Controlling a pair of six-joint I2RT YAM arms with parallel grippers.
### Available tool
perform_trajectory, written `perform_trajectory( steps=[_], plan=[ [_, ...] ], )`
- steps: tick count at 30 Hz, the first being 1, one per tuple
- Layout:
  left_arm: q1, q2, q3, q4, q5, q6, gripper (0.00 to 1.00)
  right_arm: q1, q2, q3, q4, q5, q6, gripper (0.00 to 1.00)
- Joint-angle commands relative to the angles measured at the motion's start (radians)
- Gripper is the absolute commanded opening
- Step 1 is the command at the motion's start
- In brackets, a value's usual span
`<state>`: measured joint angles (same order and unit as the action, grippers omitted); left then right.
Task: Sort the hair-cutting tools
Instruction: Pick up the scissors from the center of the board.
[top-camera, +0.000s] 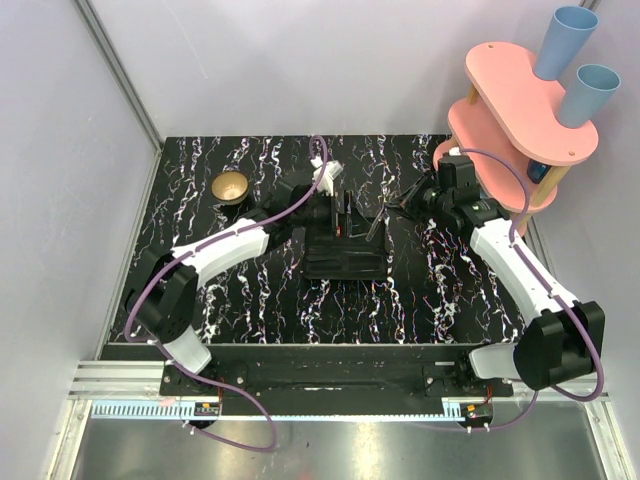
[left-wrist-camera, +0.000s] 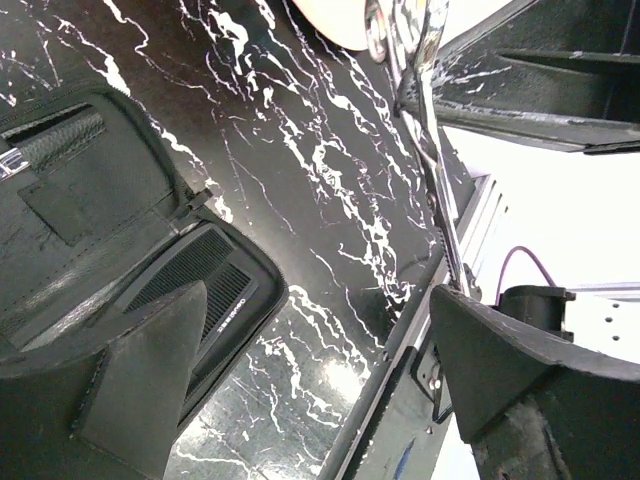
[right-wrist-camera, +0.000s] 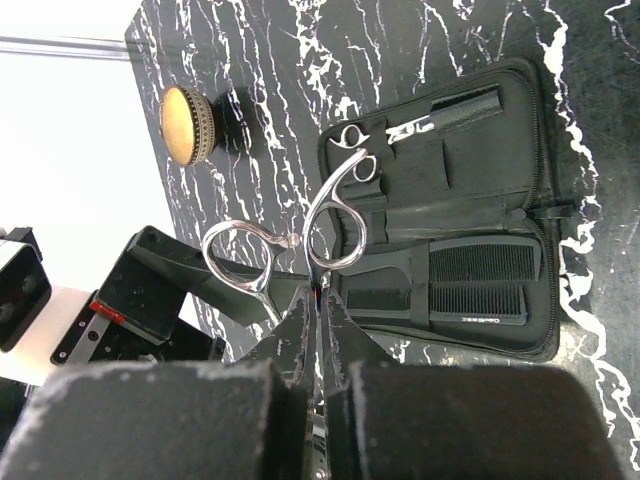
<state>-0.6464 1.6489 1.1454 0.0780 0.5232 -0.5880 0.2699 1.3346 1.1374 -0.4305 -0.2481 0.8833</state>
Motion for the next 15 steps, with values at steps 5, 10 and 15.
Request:
perform_trajectory(
  steps=[5,10,15],
  plan=[
    [-0.006,-0.057,0.011,0.047,-0.122,-0.03,0.99,0.043,0.021,0.062,0.062,0.02,0.009,0.0],
    [-0.006,-0.089,0.051,-0.121,-0.417,0.002,0.97,0.048,0.023,0.061,0.065,0.023,0.008,0.0],
    [-0.006,-0.104,0.06,-0.167,-0.469,-0.018,0.97,0.058,0.031,0.059,0.067,0.03,0.003,0.0]
  ],
)
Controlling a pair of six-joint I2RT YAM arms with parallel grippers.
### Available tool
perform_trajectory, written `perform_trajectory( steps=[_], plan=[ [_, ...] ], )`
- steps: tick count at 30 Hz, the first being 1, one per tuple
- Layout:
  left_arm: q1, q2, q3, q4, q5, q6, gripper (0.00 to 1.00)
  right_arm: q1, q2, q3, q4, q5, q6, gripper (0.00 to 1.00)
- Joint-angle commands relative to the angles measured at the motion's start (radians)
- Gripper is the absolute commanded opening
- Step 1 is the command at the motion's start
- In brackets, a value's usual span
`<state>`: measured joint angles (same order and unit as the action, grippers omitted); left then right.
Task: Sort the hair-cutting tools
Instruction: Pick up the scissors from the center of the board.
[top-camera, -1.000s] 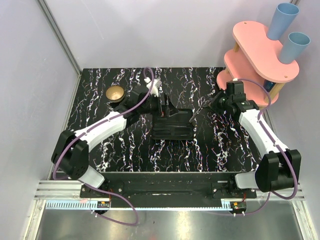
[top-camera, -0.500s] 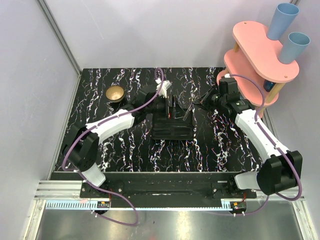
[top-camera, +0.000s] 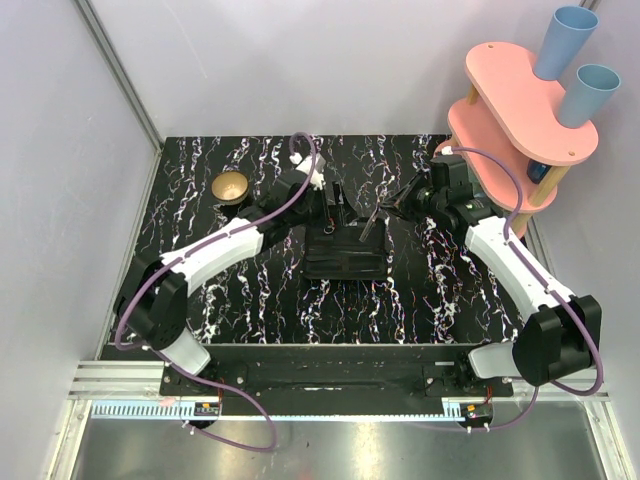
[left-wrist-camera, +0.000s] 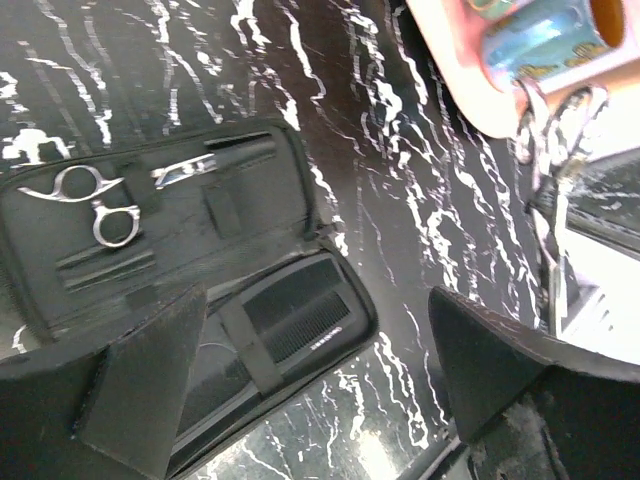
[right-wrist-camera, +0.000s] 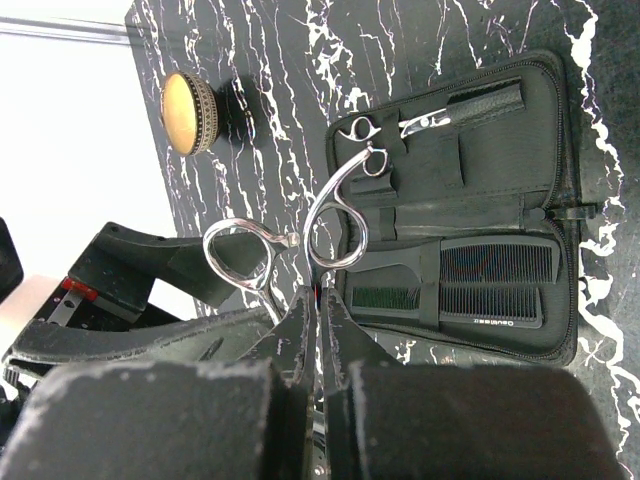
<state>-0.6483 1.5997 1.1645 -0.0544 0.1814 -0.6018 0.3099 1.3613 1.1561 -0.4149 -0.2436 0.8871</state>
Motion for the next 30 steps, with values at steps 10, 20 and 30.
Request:
perform_trajectory(
  steps=[10,20,30],
  plan=[
    [-0.013,-0.094,-0.088,0.335,0.2,-0.055,0.99,0.038,0.024,0.042,0.073,0.035,0.018,0.0],
    [-0.036,0.034,0.0,0.332,0.437,-0.087,0.7,0.041,0.025,0.073,0.08,0.013,0.039,0.0],
    [-0.025,0.071,0.127,0.102,0.418,0.007,0.0,0.04,0.036,0.099,0.024,-0.057,-0.04,0.28]
  ],
)
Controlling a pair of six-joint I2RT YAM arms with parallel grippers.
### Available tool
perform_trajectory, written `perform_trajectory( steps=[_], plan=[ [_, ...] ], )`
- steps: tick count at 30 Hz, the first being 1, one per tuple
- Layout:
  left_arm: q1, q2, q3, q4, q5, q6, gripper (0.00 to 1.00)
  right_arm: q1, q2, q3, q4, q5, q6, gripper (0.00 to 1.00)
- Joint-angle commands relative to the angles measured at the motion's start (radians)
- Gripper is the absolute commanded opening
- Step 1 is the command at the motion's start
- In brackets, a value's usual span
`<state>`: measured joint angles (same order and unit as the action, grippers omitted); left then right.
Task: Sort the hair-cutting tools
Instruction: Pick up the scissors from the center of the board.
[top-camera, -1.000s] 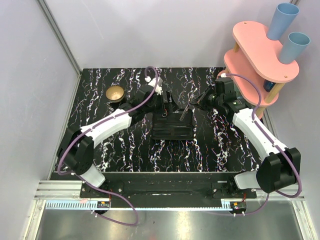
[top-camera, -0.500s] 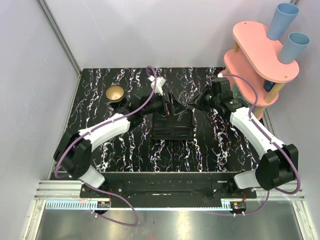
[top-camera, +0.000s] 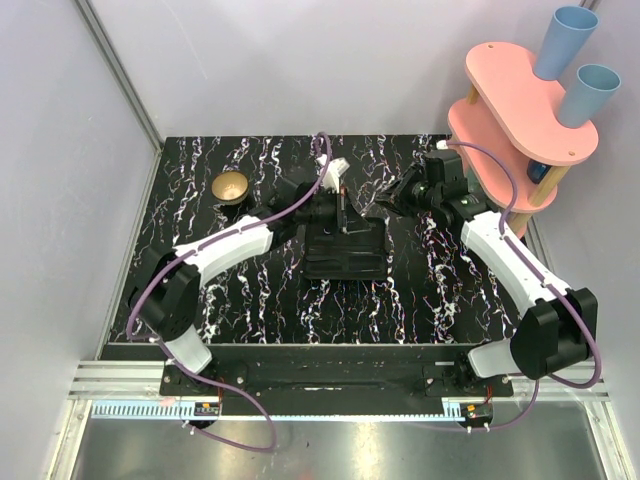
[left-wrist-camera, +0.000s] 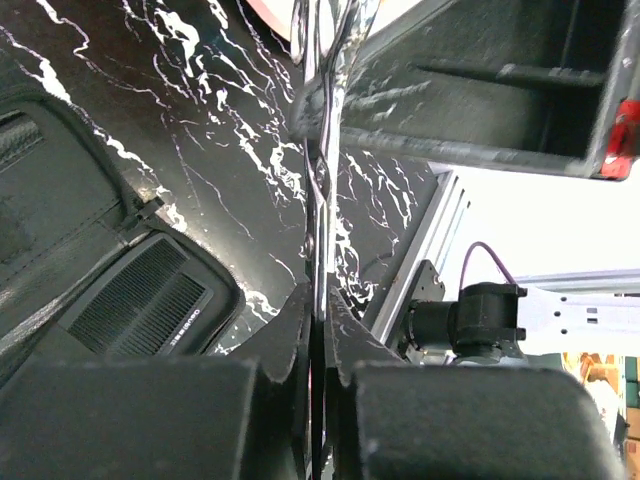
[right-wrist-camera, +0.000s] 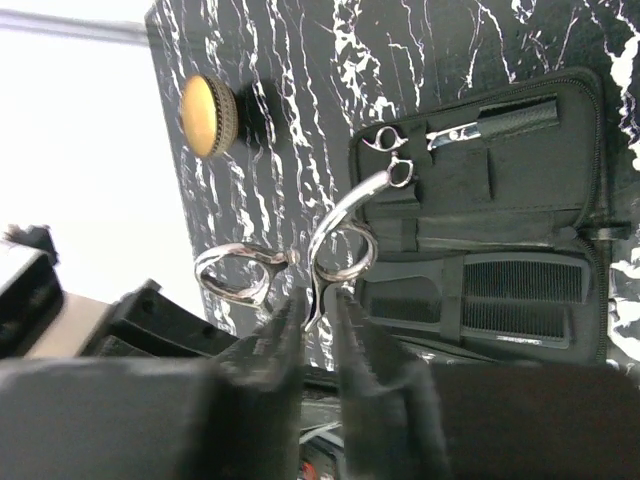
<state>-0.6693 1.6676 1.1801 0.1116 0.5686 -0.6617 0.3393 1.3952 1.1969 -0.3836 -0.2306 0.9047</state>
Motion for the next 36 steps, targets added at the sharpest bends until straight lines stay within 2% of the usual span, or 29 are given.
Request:
perform_trajectory(
  steps=[1,3,6,8,10,12,15,18,23,26,29,30,34,36],
  plan=[
    [0.003,0.009,0.122,-0.11,0.04,0.077,0.0,0.01,0.002,0.069,-0.05,-0.072,-0.078,0.35],
    [0.034,0.014,0.133,-0.15,0.088,0.076,0.0,0.01,-0.005,0.098,-0.081,-0.085,-0.16,0.52],
    [0.094,0.018,0.13,-0.199,0.195,0.06,0.0,0.007,-0.039,0.128,-0.132,-0.098,-0.264,0.69],
    [0.125,0.017,0.124,-0.217,0.256,0.03,0.0,0.003,-0.059,0.147,-0.141,-0.133,-0.324,0.75],
    [0.158,0.015,0.125,-0.233,0.377,-0.008,0.0,0.001,-0.081,0.159,-0.144,-0.157,-0.418,0.82],
    [0.178,0.015,0.128,-0.253,0.475,-0.036,0.0,-0.005,-0.088,0.184,-0.149,-0.185,-0.51,0.85],
    [0.183,0.006,0.116,-0.28,0.565,-0.088,0.0,-0.014,-0.067,0.23,-0.15,-0.306,-0.594,0.89],
    [0.185,-0.028,0.084,-0.245,0.638,-0.144,0.0,-0.031,-0.018,0.251,-0.152,-0.447,-0.645,0.89],
    [0.185,-0.094,0.017,-0.055,0.749,-0.278,0.0,-0.077,0.062,0.265,-0.132,-0.618,-0.667,0.86],
    [0.185,-0.124,-0.016,0.022,0.784,-0.314,0.0,-0.104,0.074,0.262,-0.117,-0.713,-0.679,0.79],
    [0.183,-0.135,-0.03,0.056,0.801,-0.326,0.0,-0.108,0.076,0.242,-0.097,-0.854,-0.693,0.68],
    [0.185,-0.143,-0.034,0.068,0.806,-0.331,0.0,-0.108,0.074,0.231,-0.084,-0.877,-0.682,0.6],
    [0.185,-0.149,-0.037,0.098,0.817,-0.34,0.0,-0.108,0.061,0.167,0.05,-0.986,-0.618,0.47],
    [0.185,-0.144,-0.04,0.115,0.818,-0.348,0.0,-0.108,0.045,0.124,0.128,-1.015,-0.538,0.45]
  ],
)
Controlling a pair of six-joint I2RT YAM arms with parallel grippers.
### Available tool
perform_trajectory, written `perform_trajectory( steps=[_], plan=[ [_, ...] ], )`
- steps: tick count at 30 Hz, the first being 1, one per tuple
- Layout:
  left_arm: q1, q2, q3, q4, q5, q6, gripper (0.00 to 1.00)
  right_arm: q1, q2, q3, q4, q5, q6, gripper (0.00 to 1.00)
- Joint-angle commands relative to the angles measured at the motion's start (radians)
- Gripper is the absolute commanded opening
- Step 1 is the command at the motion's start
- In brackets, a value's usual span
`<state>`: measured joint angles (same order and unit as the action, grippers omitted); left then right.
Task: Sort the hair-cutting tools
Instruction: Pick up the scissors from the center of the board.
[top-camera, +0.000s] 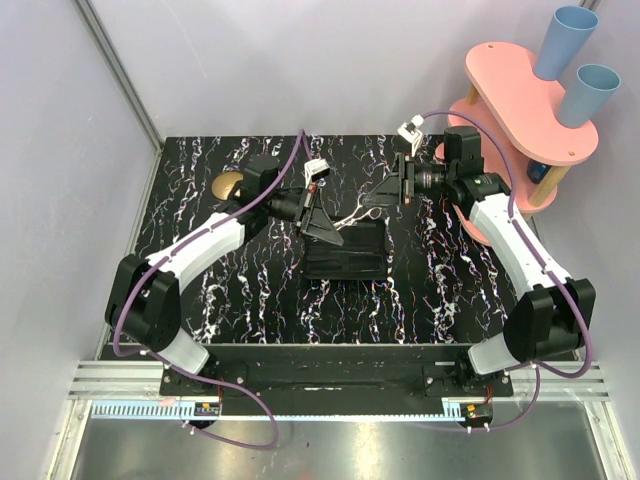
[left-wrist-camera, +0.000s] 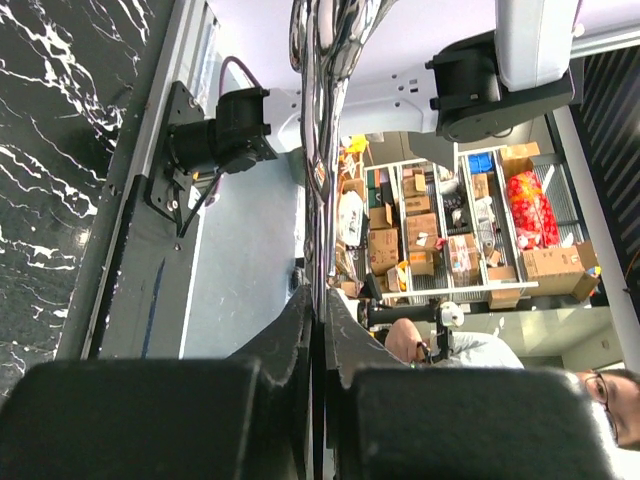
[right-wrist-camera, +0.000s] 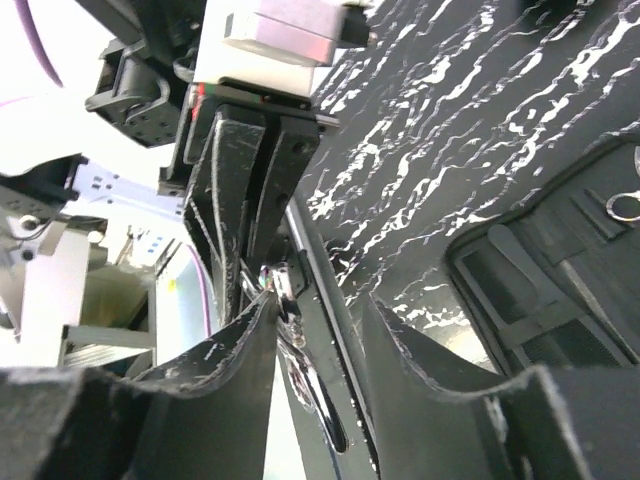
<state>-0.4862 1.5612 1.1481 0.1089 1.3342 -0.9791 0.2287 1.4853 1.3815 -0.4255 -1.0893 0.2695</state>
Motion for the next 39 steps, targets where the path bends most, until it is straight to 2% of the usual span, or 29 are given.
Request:
perform_trajectory(
  steps=[1,7,10,13,16,17,19,20,21,22,23,24,26,27,28,29,31,32,33,34,35,36,37,39],
  plan=[
    [0.001,-0.035,-0.01,0.13,0.053,-0.047,0.0,0.003,-0.049,-0.087,0.251,-0.185,0.15,0.43],
    [0.001,-0.026,-0.024,0.274,0.056,-0.156,0.0,0.009,-0.069,-0.15,0.416,-0.233,0.264,0.41],
    [0.0,-0.015,-0.027,0.333,0.057,-0.2,0.0,0.015,-0.072,-0.163,0.47,-0.225,0.299,0.36],
    [0.0,-0.003,-0.039,0.414,0.059,-0.262,0.0,0.02,-0.062,-0.177,0.536,-0.221,0.359,0.25],
    [0.0,0.011,-0.063,0.521,0.062,-0.341,0.01,0.024,-0.06,-0.202,0.638,-0.225,0.433,0.08],
    [0.0,0.023,-0.071,0.563,0.065,-0.374,0.1,0.024,-0.059,-0.208,0.66,-0.224,0.448,0.03],
    [0.001,0.036,-0.096,0.743,0.06,-0.504,0.32,0.023,-0.057,-0.217,0.679,-0.207,0.461,0.0],
    [0.011,0.055,-0.105,0.824,0.054,-0.56,0.55,0.023,-0.056,-0.222,0.679,-0.201,0.462,0.0],
    [0.017,0.068,-0.116,1.018,0.046,-0.696,0.65,0.023,-0.056,-0.226,0.67,-0.18,0.464,0.0],
    [0.027,0.085,-0.137,1.126,0.019,-0.772,0.74,0.021,-0.053,-0.24,0.665,-0.166,0.462,0.0],
    [0.061,0.121,-0.149,1.232,-0.001,-0.849,0.81,0.014,-0.051,-0.248,0.66,-0.153,0.462,0.0],
    [0.083,0.143,-0.16,1.426,-0.019,-0.992,0.88,0.008,-0.049,-0.255,0.647,-0.123,0.462,0.0],
    [0.153,0.175,-0.201,1.529,-0.056,-1.055,0.88,-0.014,-0.056,-0.291,0.642,-0.089,0.47,0.0],
    [0.17,0.172,-0.218,1.52,-0.059,-1.019,0.89,-0.018,-0.059,-0.315,0.628,-0.049,0.47,0.0],
    [0.198,0.154,-0.246,1.484,-0.05,-0.977,0.9,-0.025,-0.068,-0.32,0.605,-0.028,0.449,0.0],
    [0.207,0.137,-0.26,1.365,-0.05,-0.872,0.94,-0.028,-0.071,-0.322,0.54,0.02,0.43,0.0],
    [0.222,0.073,-0.28,1.187,-0.05,-0.723,0.96,-0.04,-0.076,-0.318,0.469,0.077,0.372,0.0],
    [0.224,0.044,-0.274,0.85,-0.055,-0.47,0.96,-0.043,-0.076,-0.315,0.39,0.144,0.355,0.0],
    [0.224,0.007,-0.255,0.592,-0.075,-0.275,0.98,-0.048,-0.073,-0.308,0.351,0.185,0.338,0.0],
    [0.222,-0.051,-0.138,0.253,-0.193,-0.027,0.99,-0.051,-0.065,-0.303,0.315,0.225,0.306,0.0],
    [0.21,-0.061,-0.038,-0.403,-0.325,0.437,0.99,-0.051,-0.062,-0.305,0.27,0.297,0.301,0.0],
    [0.193,-0.059,0.04,-0.552,-0.448,0.539,0.99,-0.052,-0.059,-0.317,0.263,0.325,0.303,0.0],
    [0.187,-0.053,0.097,-0.614,-0.56,0.577,0.99,-0.061,-0.053,-0.331,0.263,0.345,0.304,0.0],
    [0.204,-0.053,0.087,-0.64,-0.602,0.577,0.99,-0.06,-0.046,-0.364,0.266,0.417,0.31,0.0]
  ],
)
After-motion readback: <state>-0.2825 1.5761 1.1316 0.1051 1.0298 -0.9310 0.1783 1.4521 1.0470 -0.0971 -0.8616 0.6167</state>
